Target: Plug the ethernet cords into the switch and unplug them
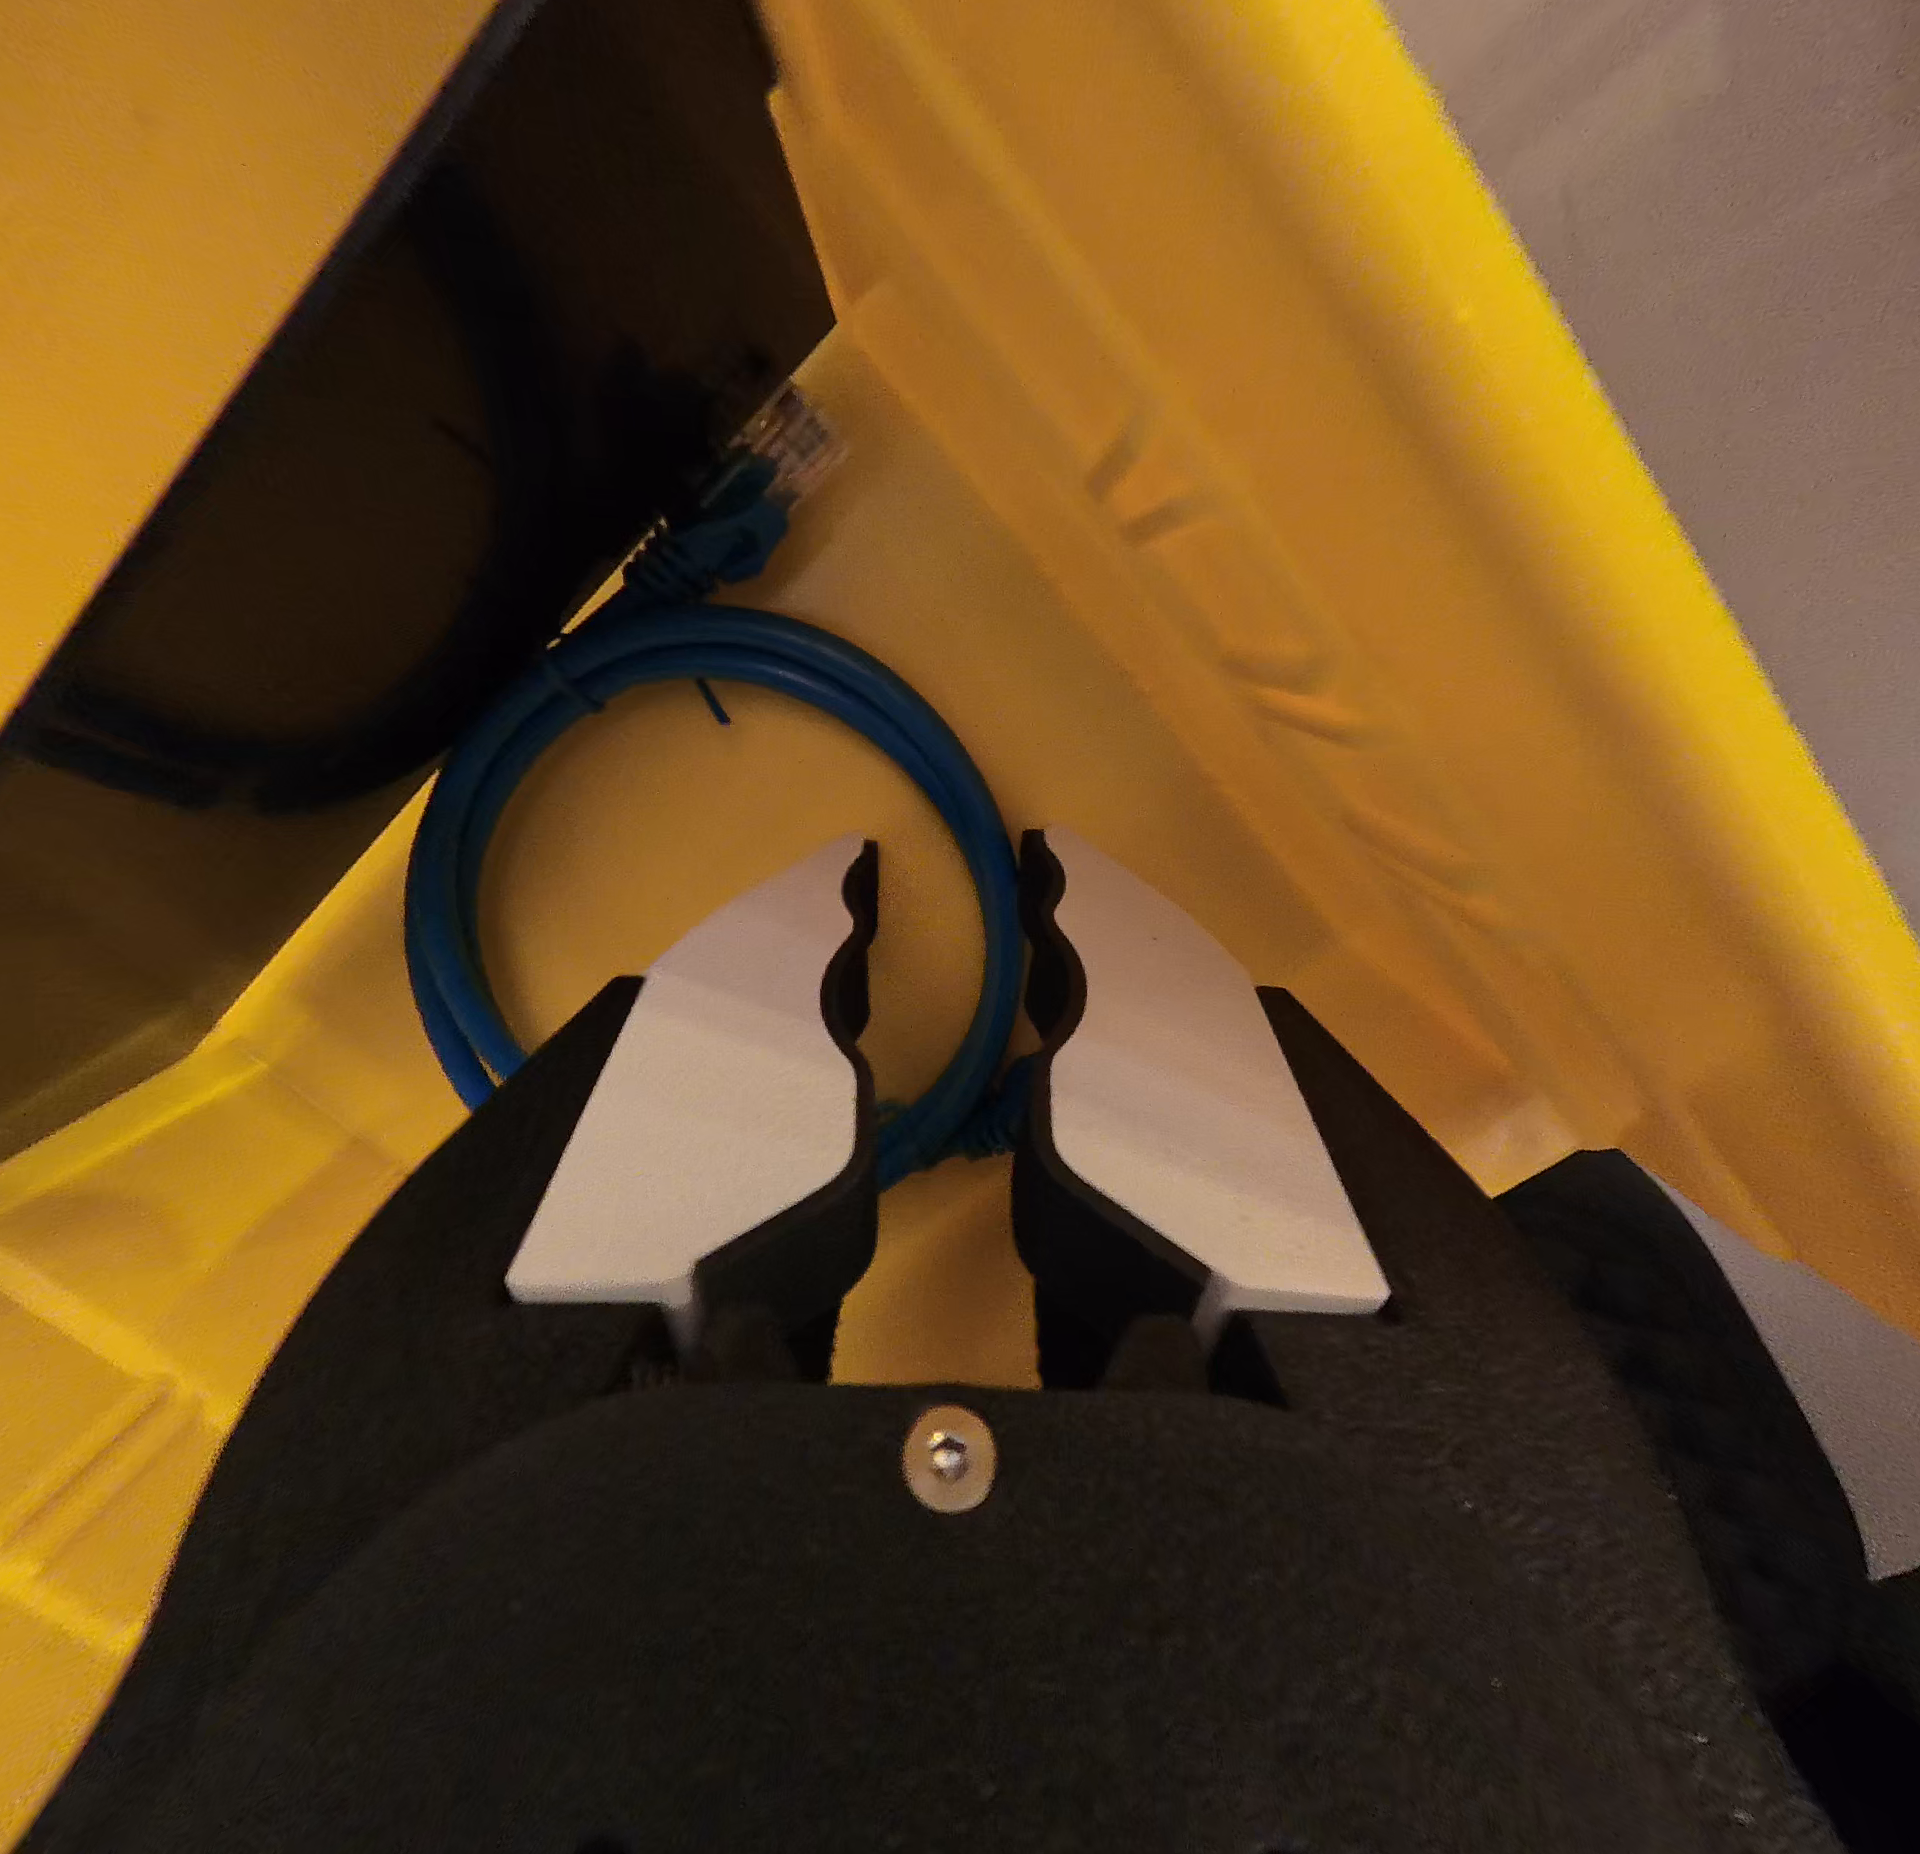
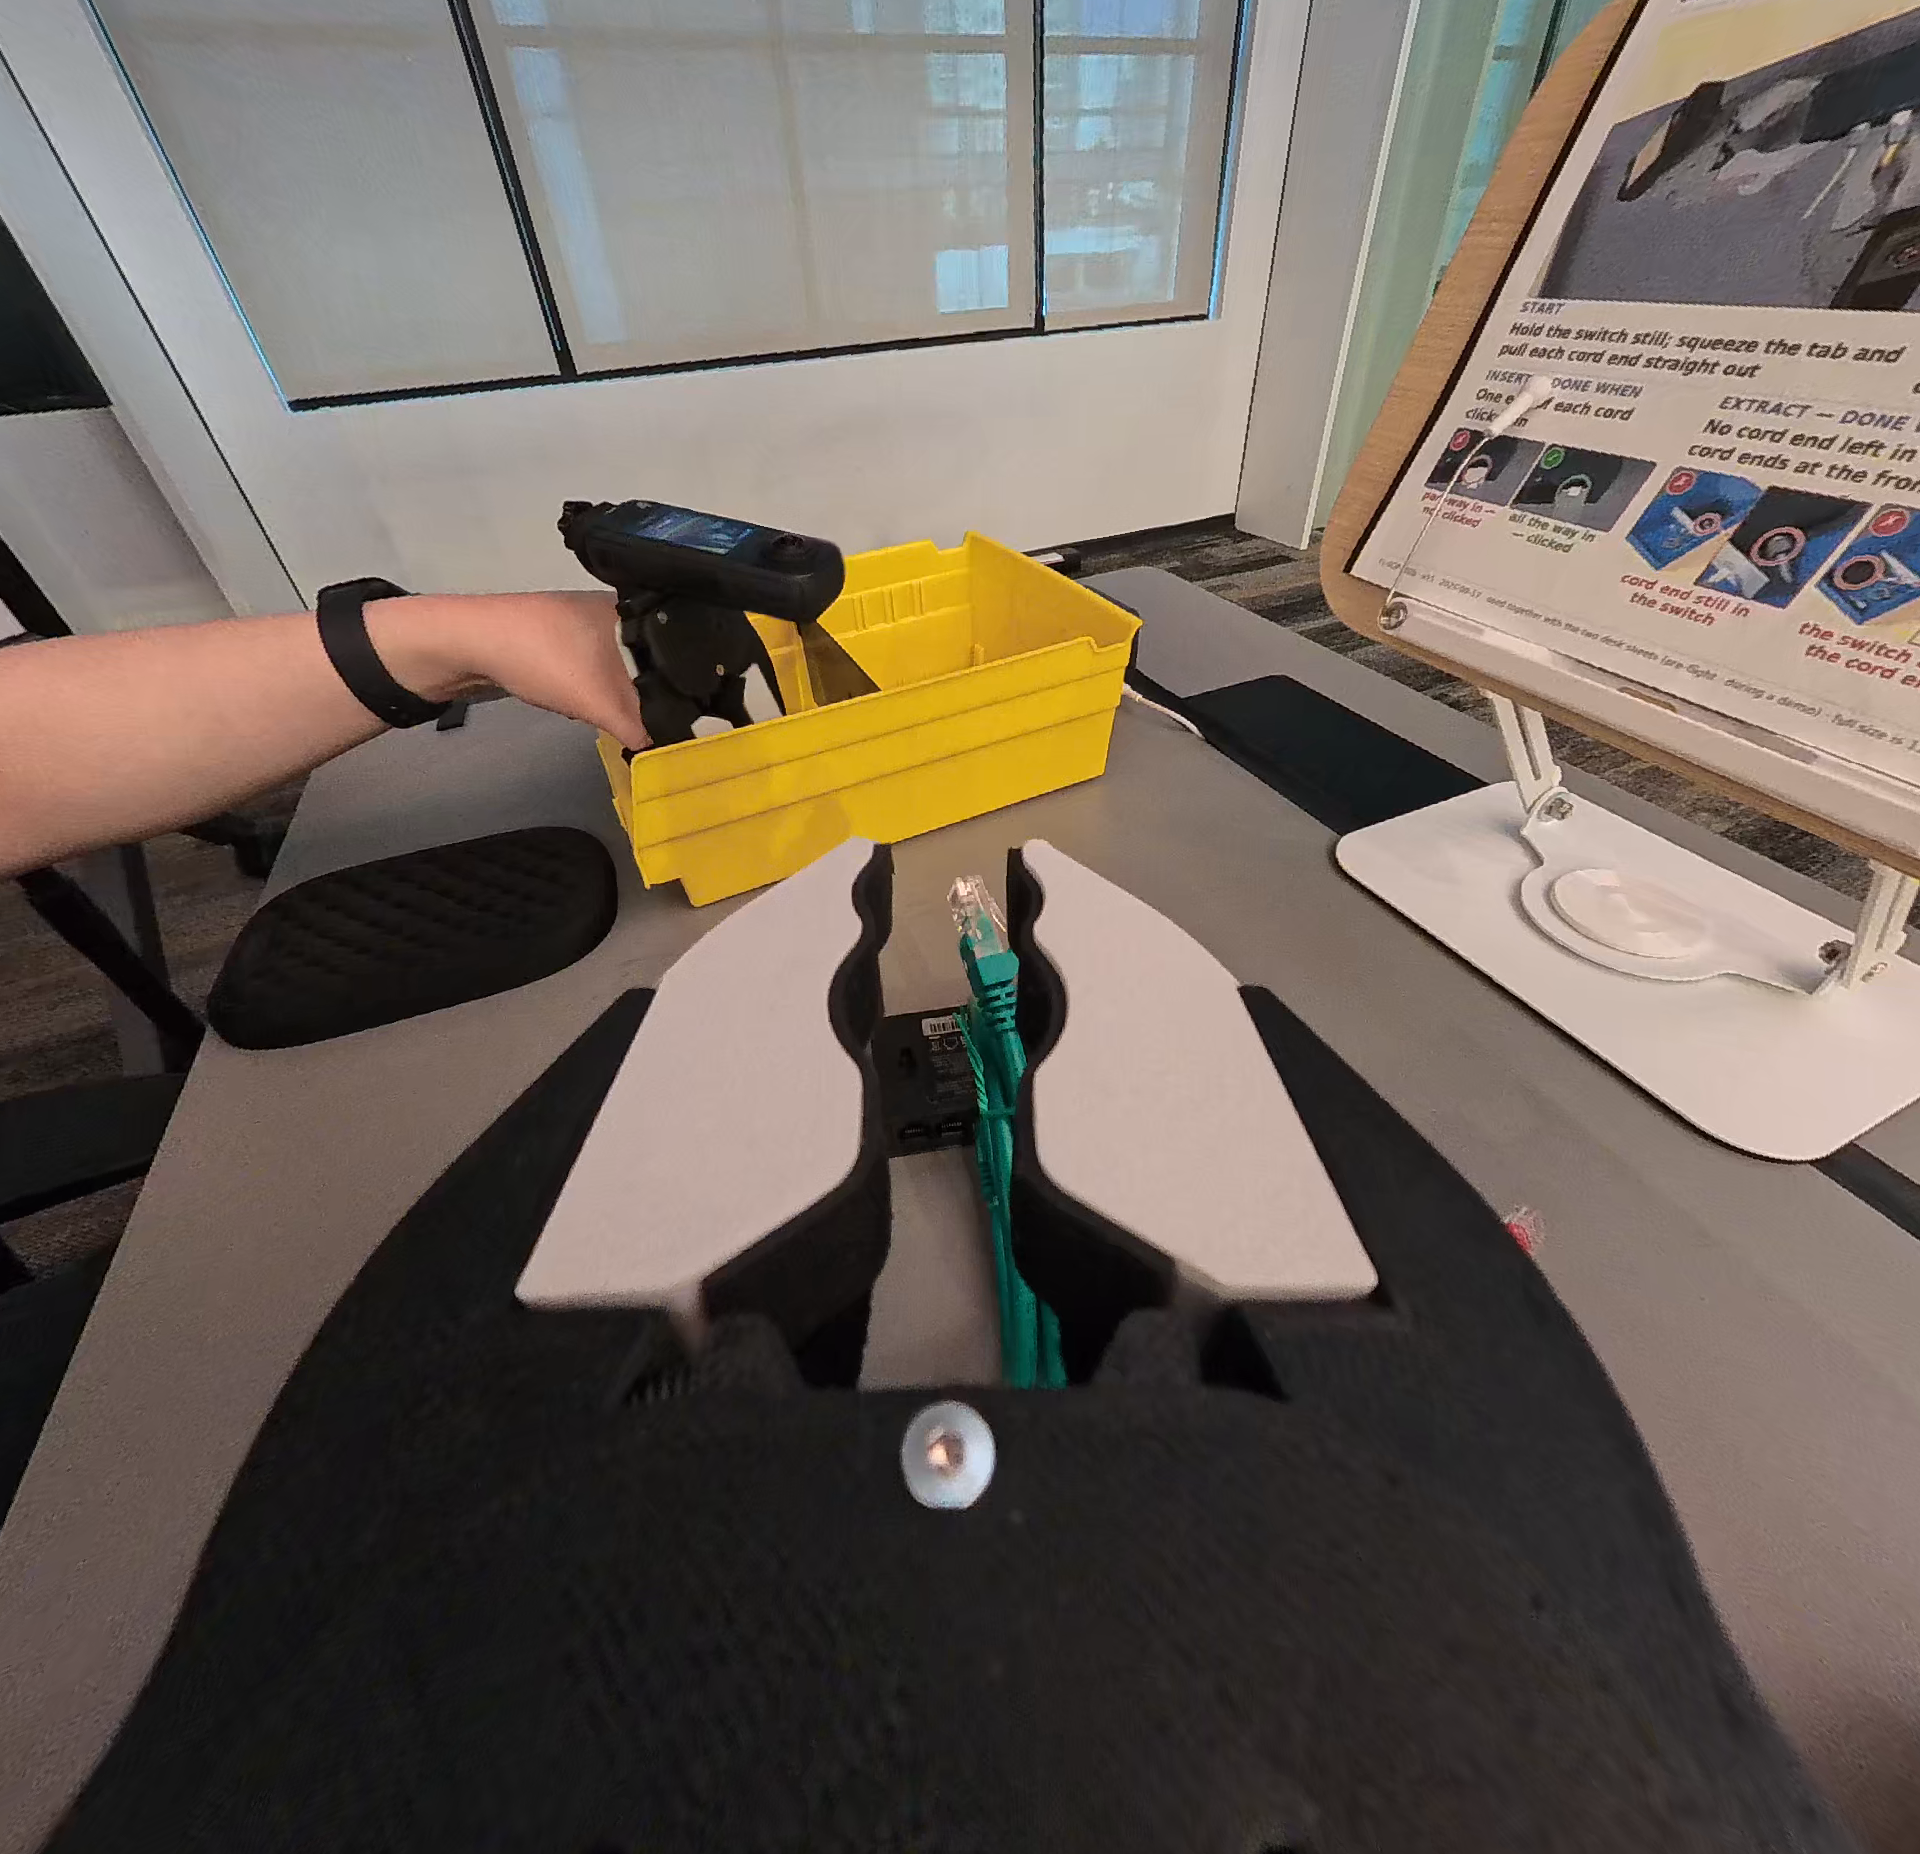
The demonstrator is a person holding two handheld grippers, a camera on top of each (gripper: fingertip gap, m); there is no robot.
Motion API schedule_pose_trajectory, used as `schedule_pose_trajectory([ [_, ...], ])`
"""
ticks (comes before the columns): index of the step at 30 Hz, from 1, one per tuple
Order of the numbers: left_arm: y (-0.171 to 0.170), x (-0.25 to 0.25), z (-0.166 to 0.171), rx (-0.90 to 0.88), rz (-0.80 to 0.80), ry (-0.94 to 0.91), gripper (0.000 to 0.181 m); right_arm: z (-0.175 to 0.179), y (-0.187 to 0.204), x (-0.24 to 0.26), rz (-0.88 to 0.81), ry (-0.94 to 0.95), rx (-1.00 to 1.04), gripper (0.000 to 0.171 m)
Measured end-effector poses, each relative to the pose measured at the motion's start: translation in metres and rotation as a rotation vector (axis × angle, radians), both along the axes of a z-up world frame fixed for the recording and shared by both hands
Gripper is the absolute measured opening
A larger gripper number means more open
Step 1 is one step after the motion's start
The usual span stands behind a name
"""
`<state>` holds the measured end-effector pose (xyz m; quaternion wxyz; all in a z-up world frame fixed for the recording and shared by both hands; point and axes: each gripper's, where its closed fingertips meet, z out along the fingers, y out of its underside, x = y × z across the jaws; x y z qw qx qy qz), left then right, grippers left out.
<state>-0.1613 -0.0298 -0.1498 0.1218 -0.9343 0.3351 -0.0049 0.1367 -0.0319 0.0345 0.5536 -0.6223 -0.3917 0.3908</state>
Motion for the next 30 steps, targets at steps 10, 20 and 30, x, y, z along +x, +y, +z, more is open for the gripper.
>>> schedule_pose_trajectory([
  [10, 0.002, -0.015, 0.003, 0.061, 0.286, 0.059, 0.040, -0.008, 0.002, -0.002, 0.000, -0.029, -0.016, 0.022],
  [20, 0.001, -0.013, 0.000, 0.031, 0.409, -0.026, 0.034, -0.016, 0.003, -0.005, -0.002, -0.070, -0.024, 0.022],
  [30, 0.001, -0.011, 0.000, 0.026, 0.380, -0.030, 0.031, -0.020, 0.006, -0.004, -0.019, -0.088, -0.023, 0.022],
])
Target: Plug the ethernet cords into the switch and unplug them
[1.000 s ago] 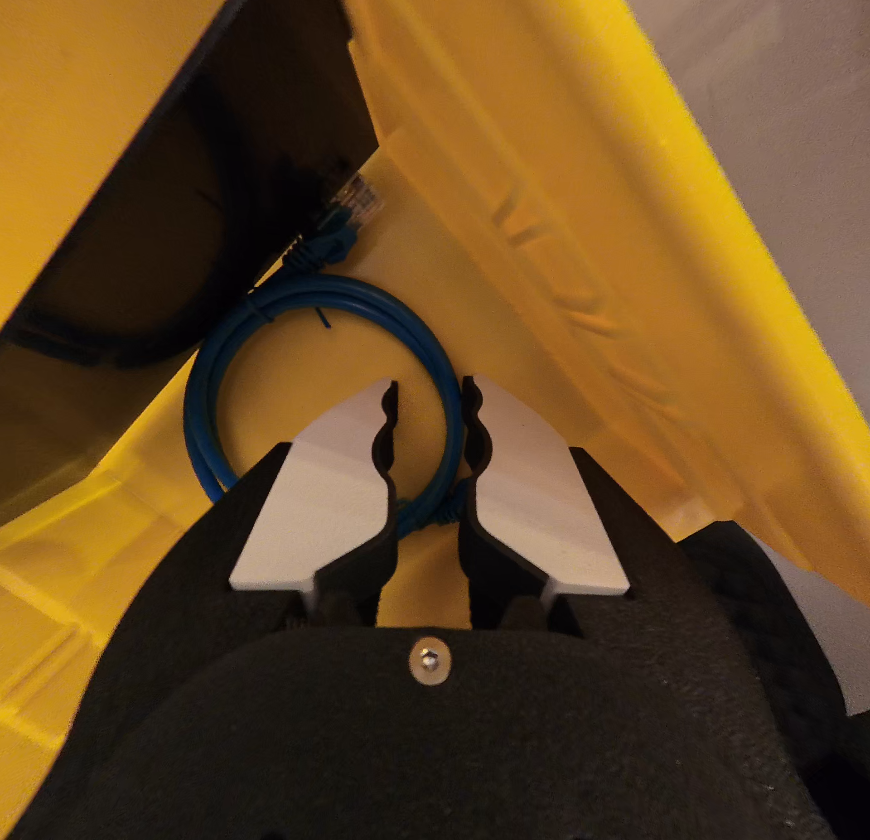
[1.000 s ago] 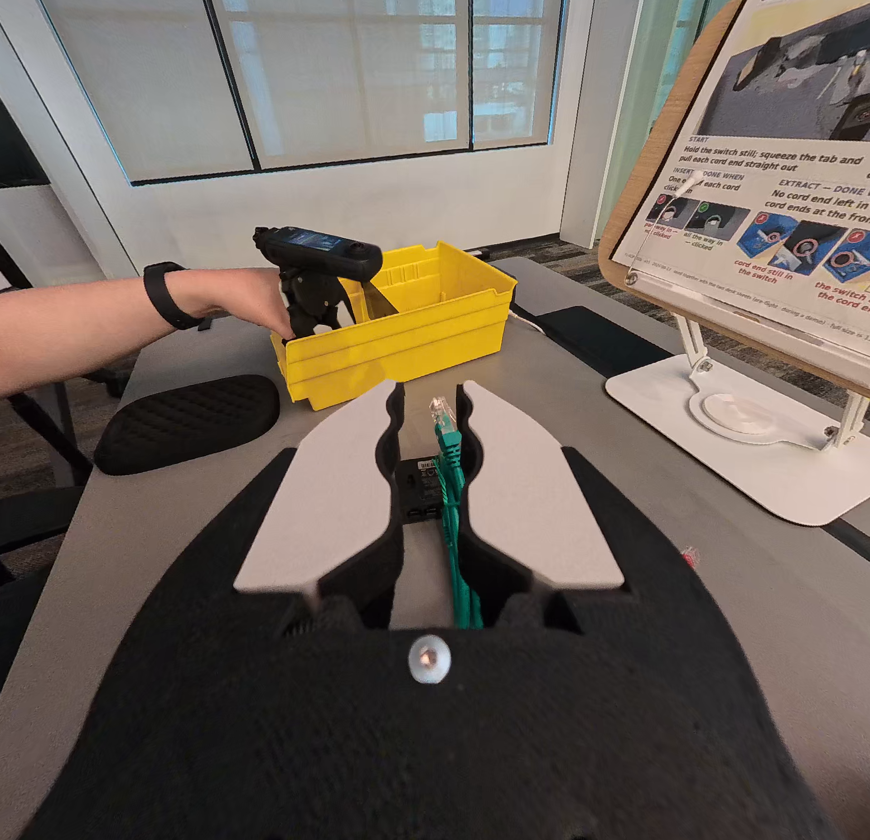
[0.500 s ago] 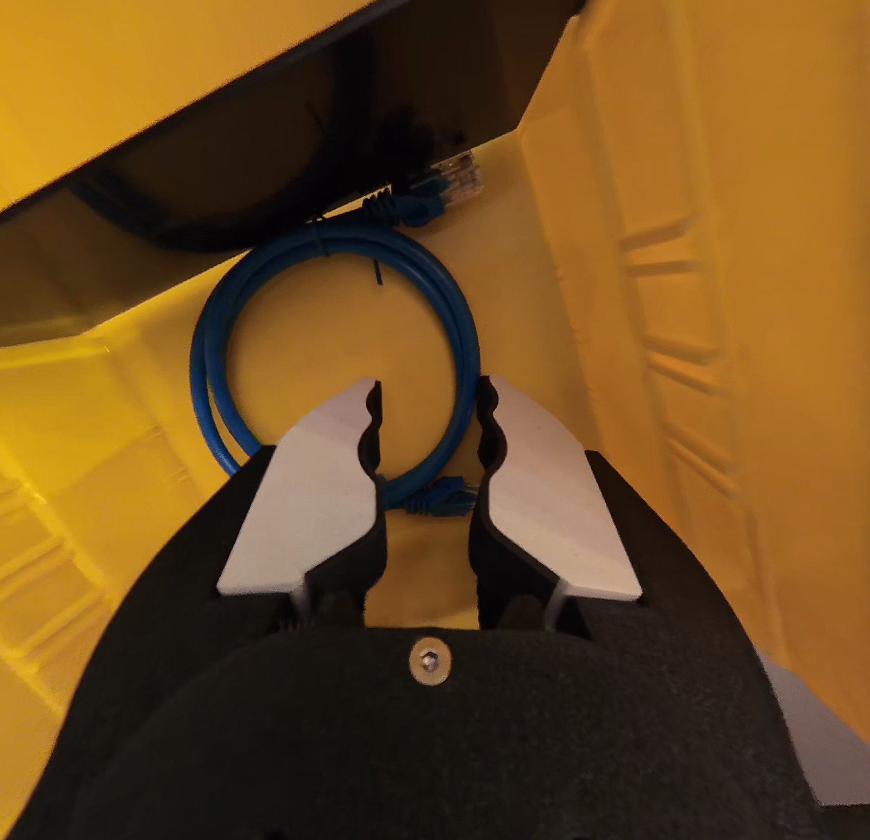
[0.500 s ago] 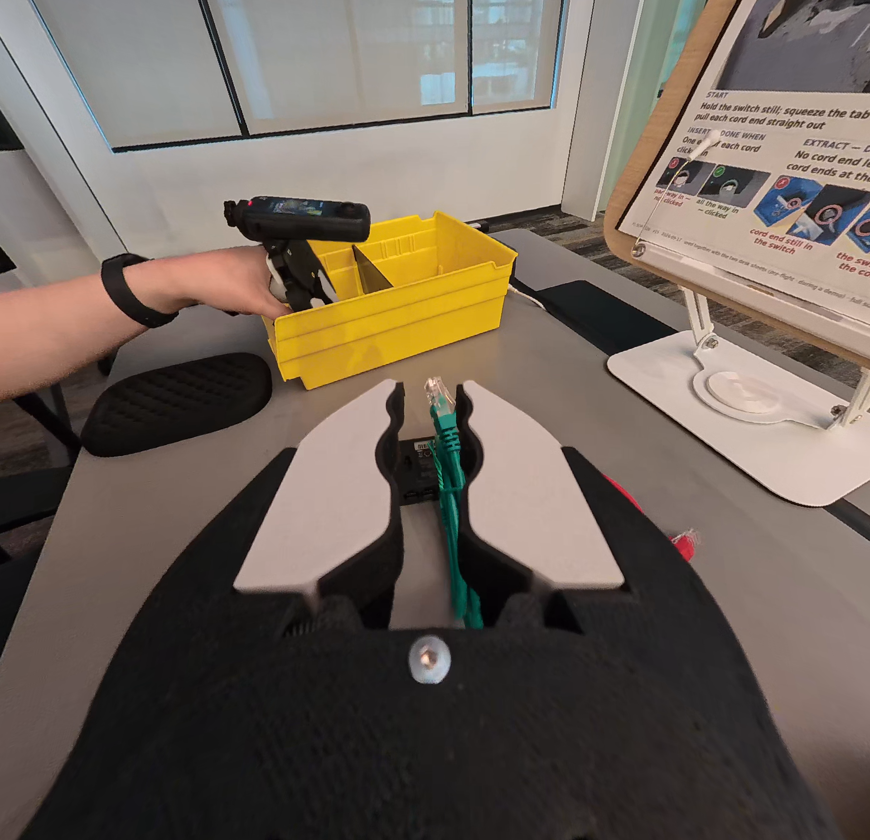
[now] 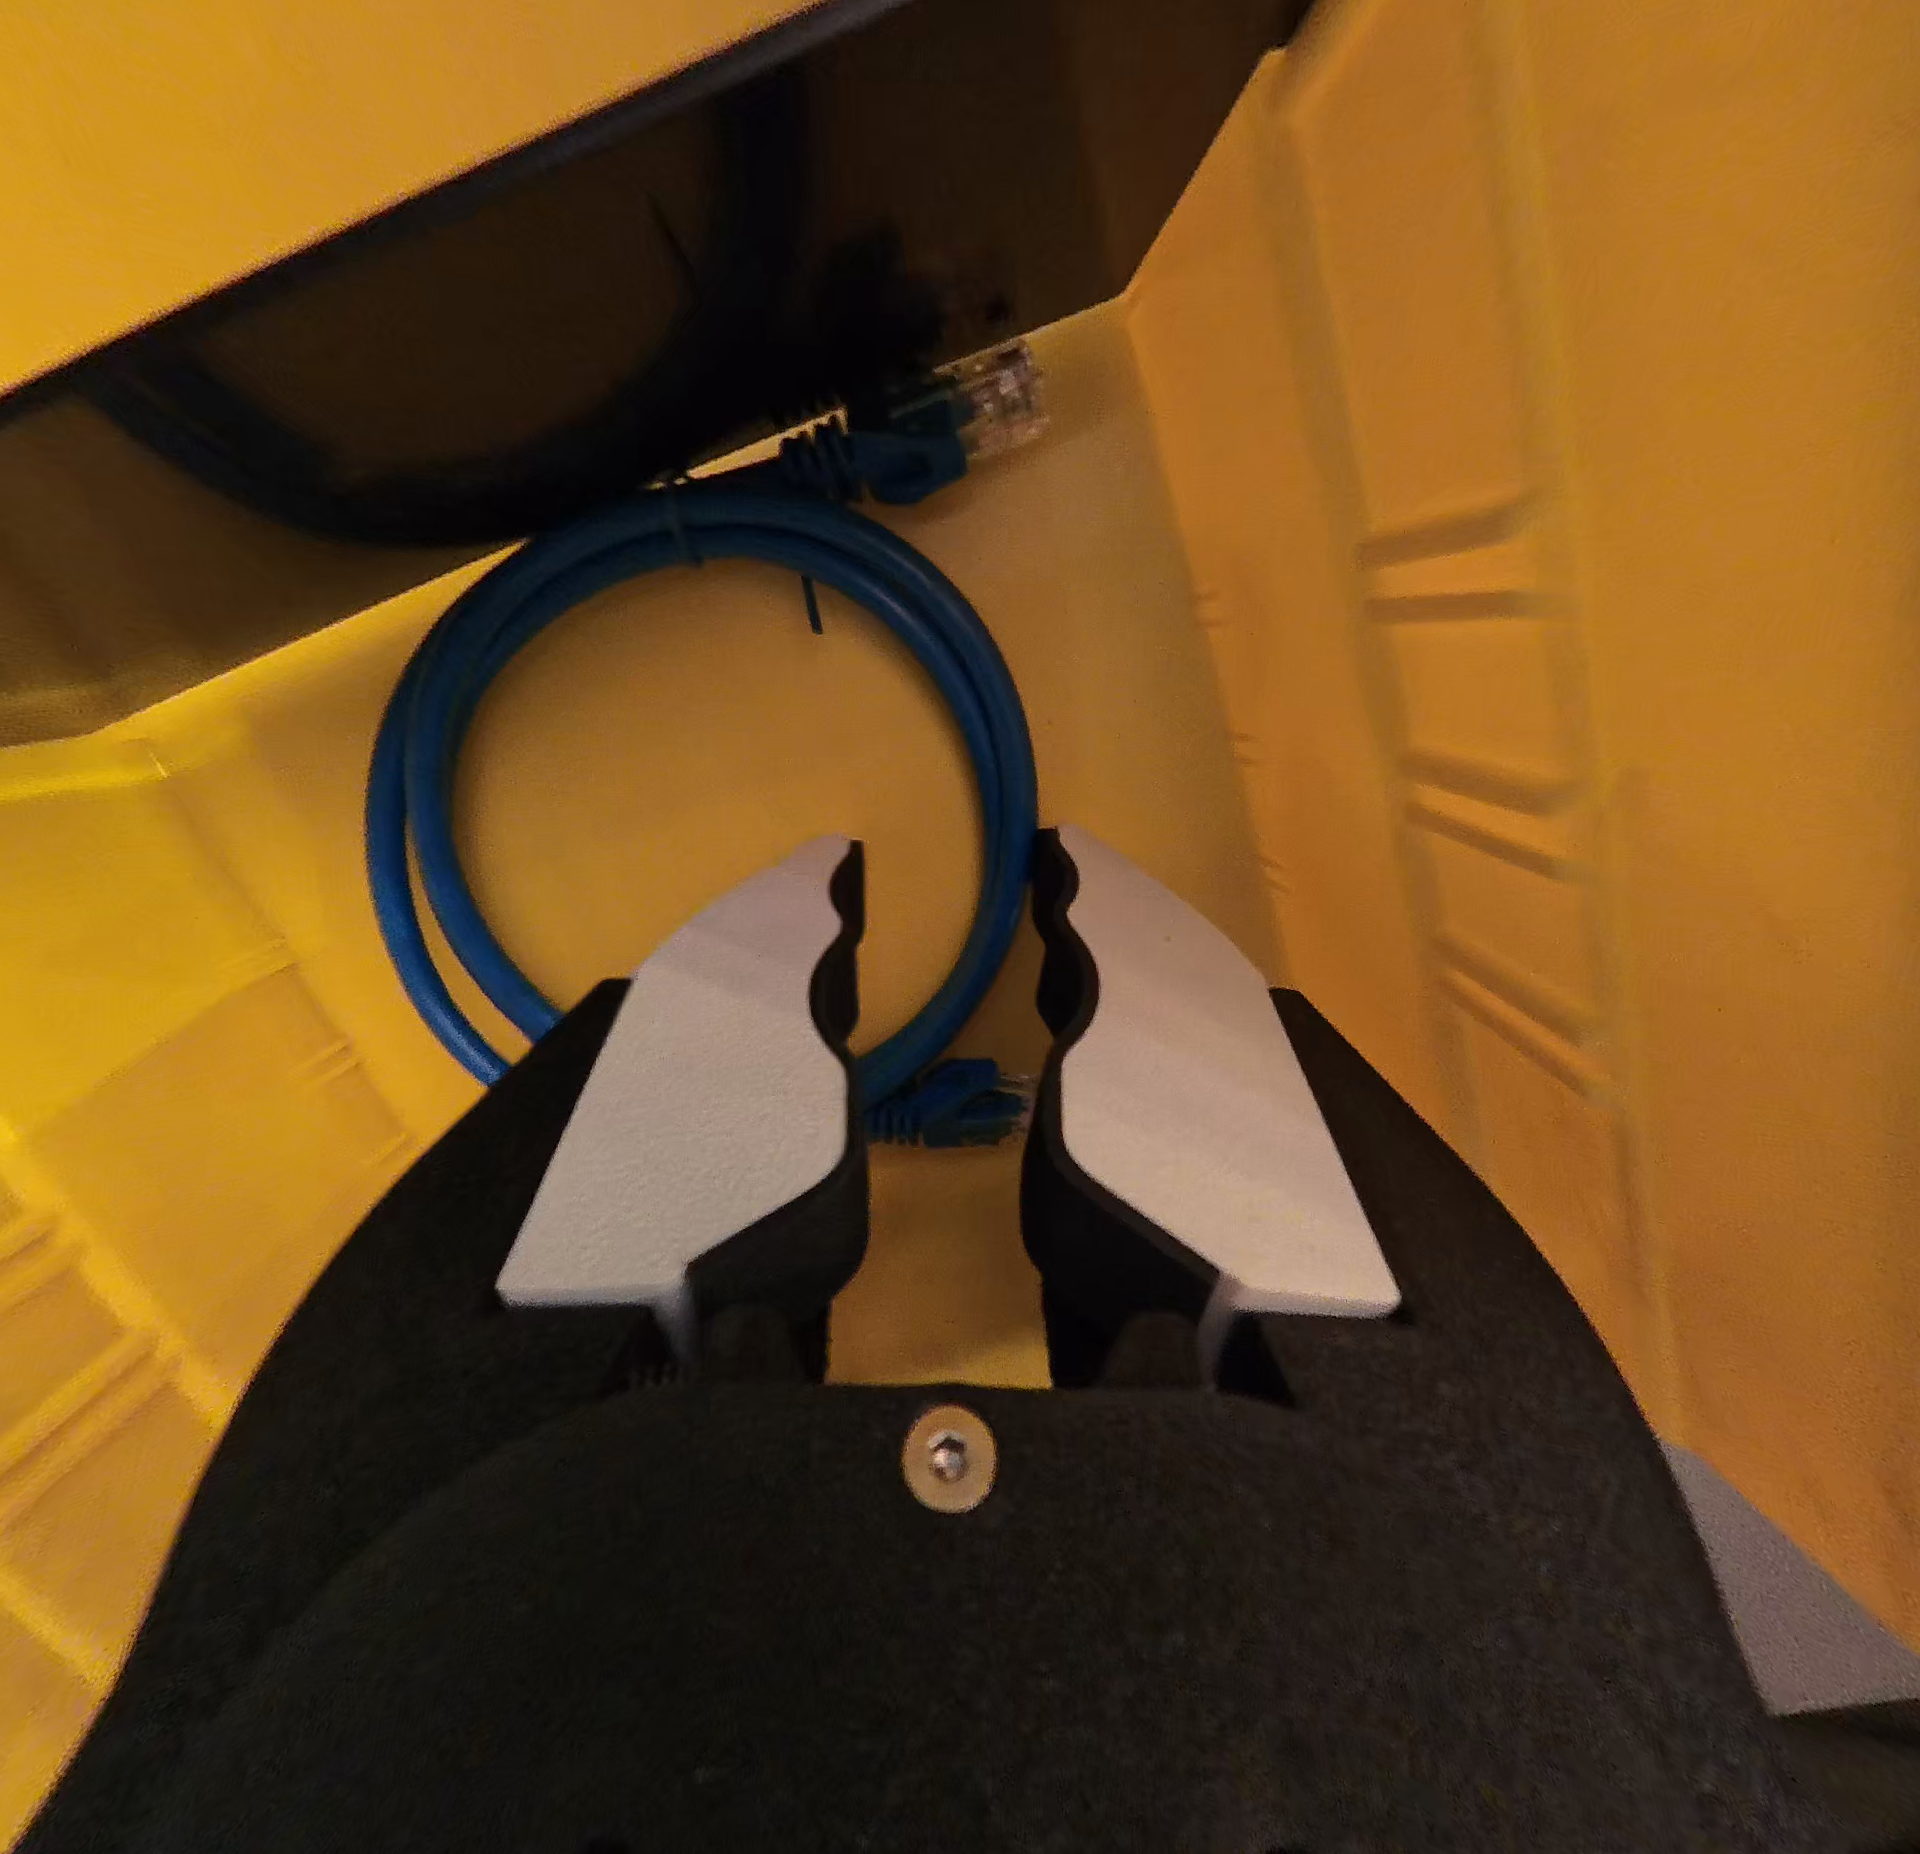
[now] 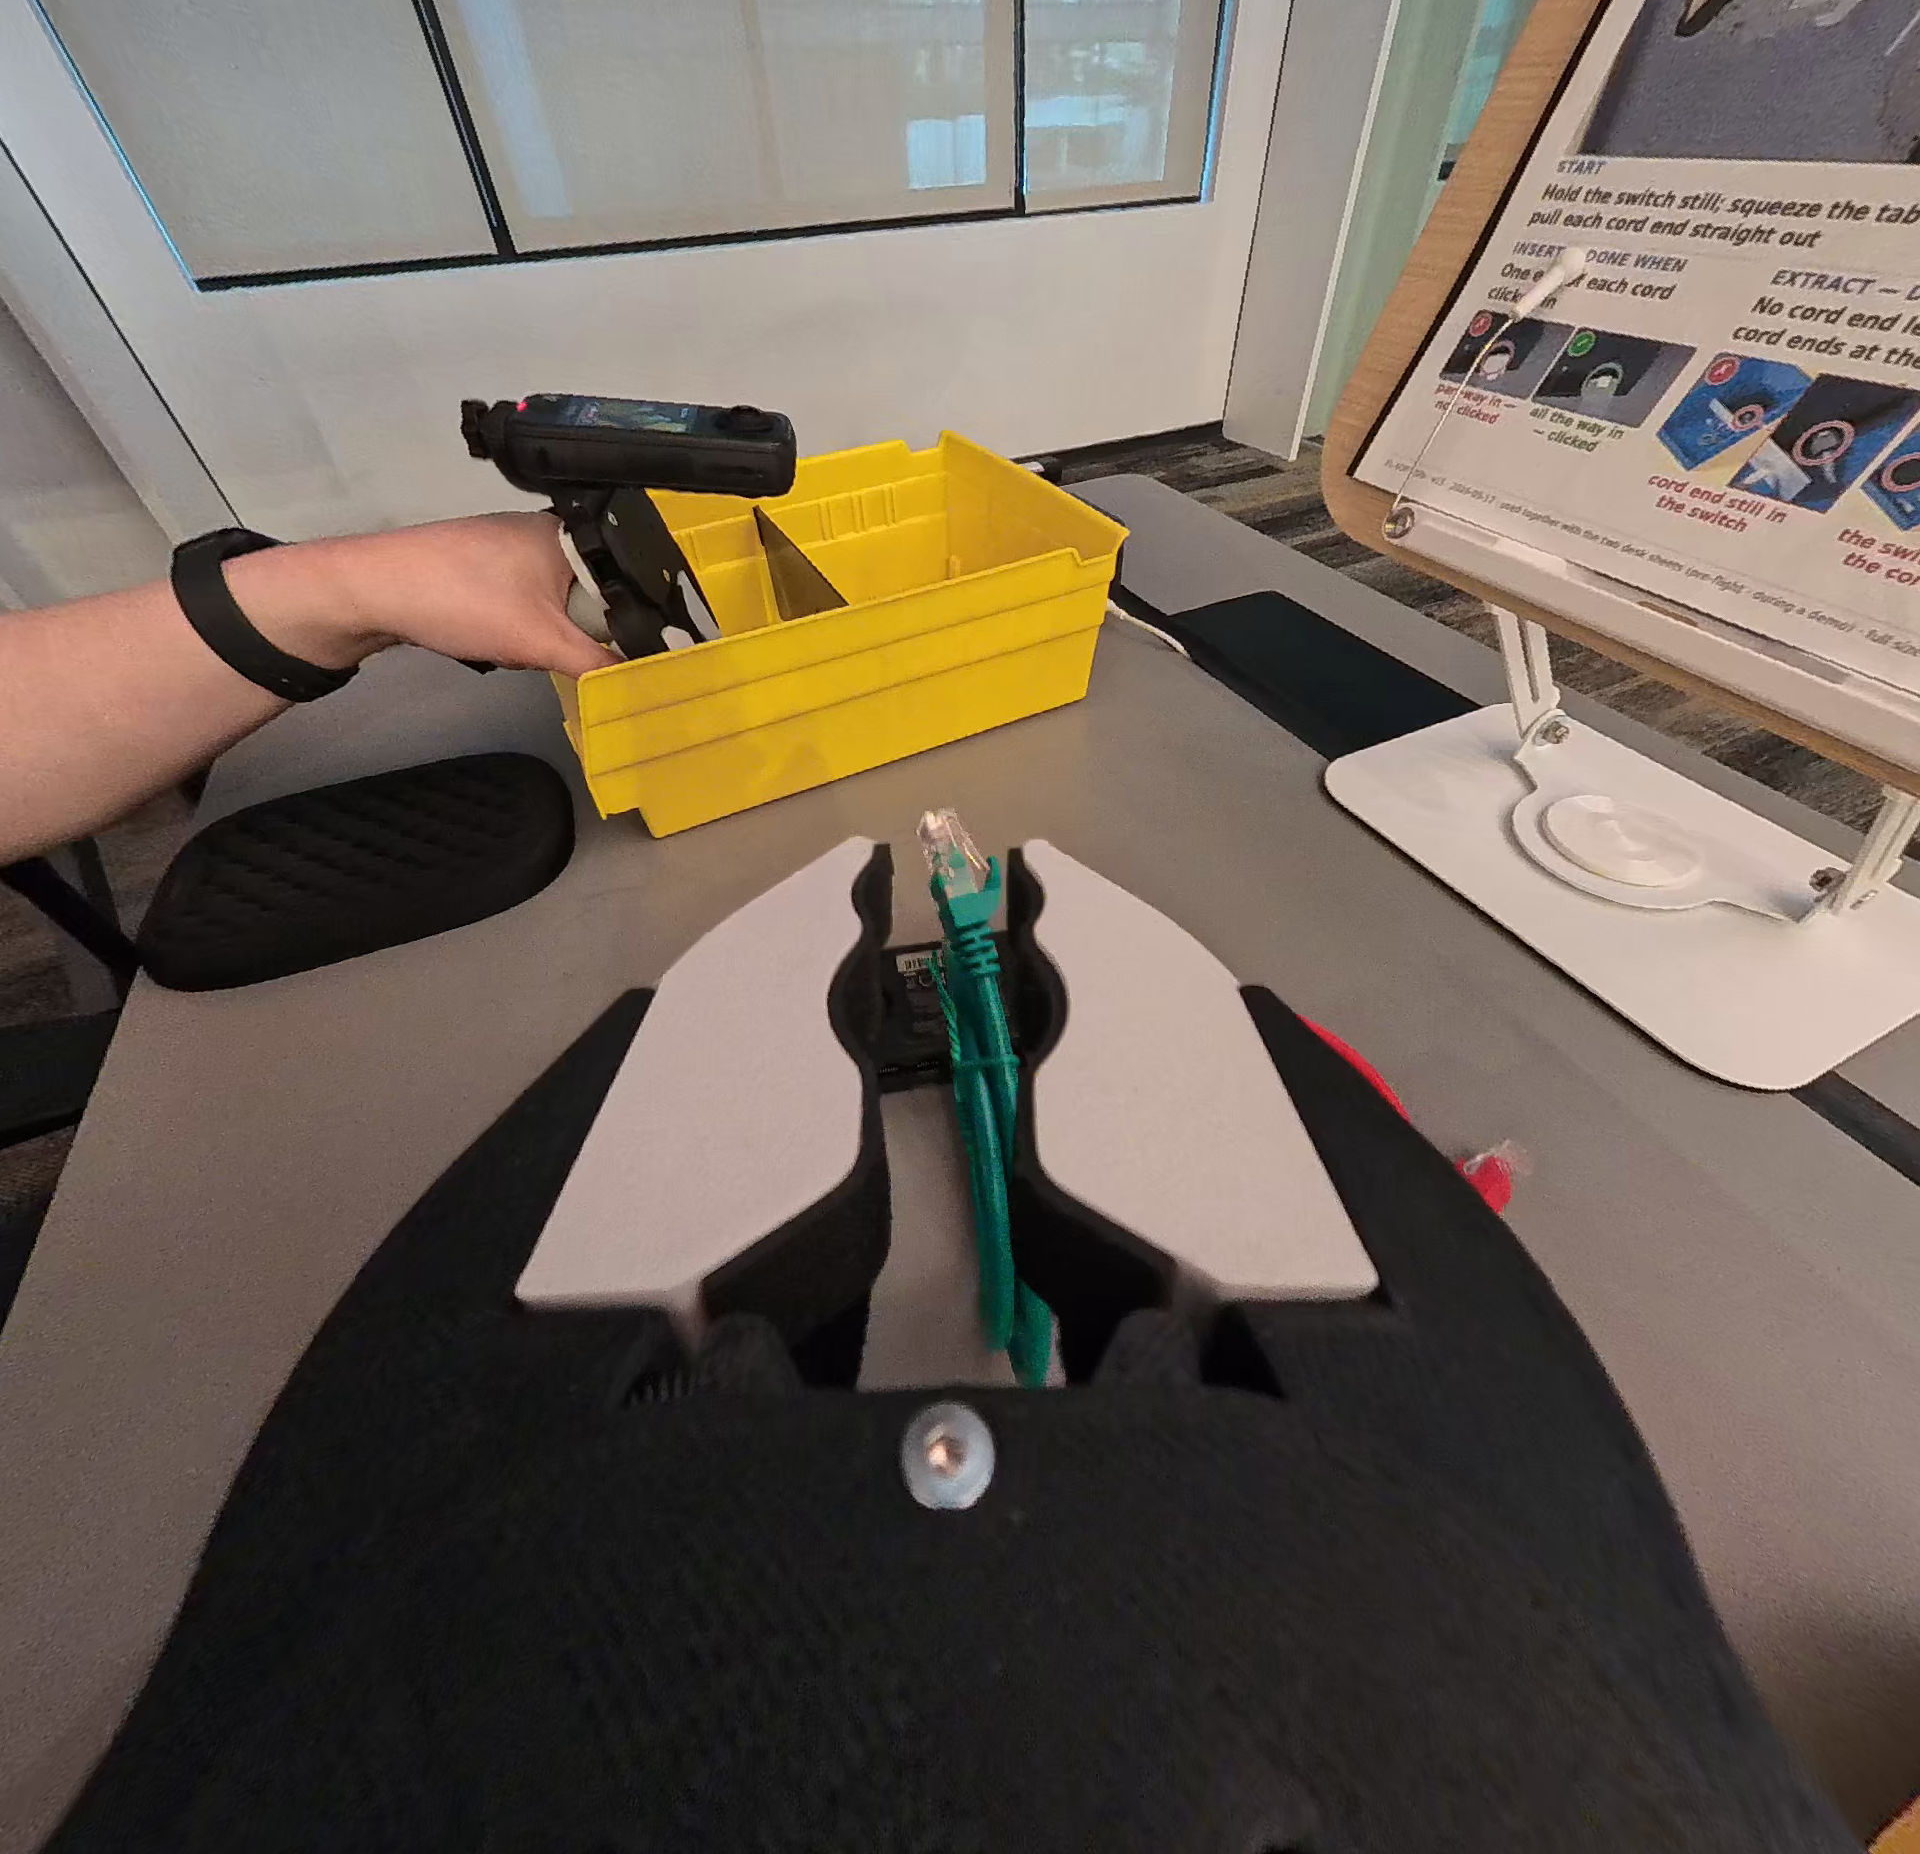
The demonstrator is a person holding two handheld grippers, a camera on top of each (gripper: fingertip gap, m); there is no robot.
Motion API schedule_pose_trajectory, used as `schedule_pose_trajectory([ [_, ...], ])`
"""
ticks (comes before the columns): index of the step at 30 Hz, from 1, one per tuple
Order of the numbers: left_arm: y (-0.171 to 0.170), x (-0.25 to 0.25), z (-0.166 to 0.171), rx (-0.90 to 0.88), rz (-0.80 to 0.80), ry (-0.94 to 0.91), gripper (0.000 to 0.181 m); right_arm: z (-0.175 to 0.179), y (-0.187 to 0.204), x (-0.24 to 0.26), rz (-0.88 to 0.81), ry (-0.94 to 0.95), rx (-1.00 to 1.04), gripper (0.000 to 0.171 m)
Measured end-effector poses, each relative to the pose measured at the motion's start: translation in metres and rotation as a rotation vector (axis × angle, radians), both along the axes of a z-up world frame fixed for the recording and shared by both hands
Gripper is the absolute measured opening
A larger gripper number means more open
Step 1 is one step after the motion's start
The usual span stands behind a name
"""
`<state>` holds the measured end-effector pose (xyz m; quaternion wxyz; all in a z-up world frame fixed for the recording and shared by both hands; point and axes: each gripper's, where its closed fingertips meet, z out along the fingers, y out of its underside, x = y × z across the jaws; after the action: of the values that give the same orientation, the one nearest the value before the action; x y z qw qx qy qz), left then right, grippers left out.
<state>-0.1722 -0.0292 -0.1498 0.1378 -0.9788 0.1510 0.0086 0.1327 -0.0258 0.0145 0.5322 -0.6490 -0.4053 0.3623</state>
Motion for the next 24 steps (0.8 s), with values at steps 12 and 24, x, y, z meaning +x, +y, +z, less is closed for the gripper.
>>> schedule_pose_trajectory([
  [12, -0.006, -0.004, 0.010, -0.019, -0.058, -0.096, 0.008, -0.003, 0.002, 0.004, -0.007, -0.011, -0.004, 0.021],
  [24, -0.005, -0.005, 0.085, 0.200, -0.080, -0.262, 0.006, -0.003, -0.001, 0.001, 0.009, -0.007, -0.007, 0.020],
])
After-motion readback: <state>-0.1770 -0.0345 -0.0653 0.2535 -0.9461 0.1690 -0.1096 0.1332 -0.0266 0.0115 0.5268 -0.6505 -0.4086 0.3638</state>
